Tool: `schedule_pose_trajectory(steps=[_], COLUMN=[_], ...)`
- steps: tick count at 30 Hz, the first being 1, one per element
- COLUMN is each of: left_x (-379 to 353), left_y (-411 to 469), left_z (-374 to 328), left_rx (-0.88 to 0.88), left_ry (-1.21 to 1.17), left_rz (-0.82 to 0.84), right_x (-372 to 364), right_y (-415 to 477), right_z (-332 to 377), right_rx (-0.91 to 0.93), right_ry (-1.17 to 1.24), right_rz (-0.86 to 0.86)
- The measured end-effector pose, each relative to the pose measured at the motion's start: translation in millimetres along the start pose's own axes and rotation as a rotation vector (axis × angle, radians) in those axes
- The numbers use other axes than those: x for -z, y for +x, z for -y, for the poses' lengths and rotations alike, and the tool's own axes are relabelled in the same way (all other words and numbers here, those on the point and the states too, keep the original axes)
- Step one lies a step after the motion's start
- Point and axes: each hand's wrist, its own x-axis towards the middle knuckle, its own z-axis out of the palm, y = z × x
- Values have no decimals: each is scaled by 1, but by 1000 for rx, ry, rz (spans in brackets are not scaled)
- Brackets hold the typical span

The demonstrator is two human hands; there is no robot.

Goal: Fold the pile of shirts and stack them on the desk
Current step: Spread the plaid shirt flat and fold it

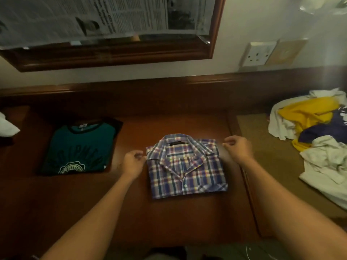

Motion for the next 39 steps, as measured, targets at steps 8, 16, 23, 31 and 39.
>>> schedule_pose_trajectory(steps=[8, 16, 23, 31, 39], left_x=[-23, -41, -51, -49, -58], left_y=[4, 25, 47, 64, 61], left_z=[24, 14, 4, 7, -10], left_rx=[165, 359, 416, 235, 251], left_ry=[-116, -370, -362, 56, 257], left_rz=[89, 46, -49, 9, -57], right_x=[-41, -68, -98, -95, -85], right_y=[-32, -11, 30, 49, 51], right_z=[-23, 4, 23, 14, 6], right_rx=[-211, -248, -402, -329, -358], right_ry=[227, 282, 328, 337, 453], right_rz=[54, 99, 211, 156, 124])
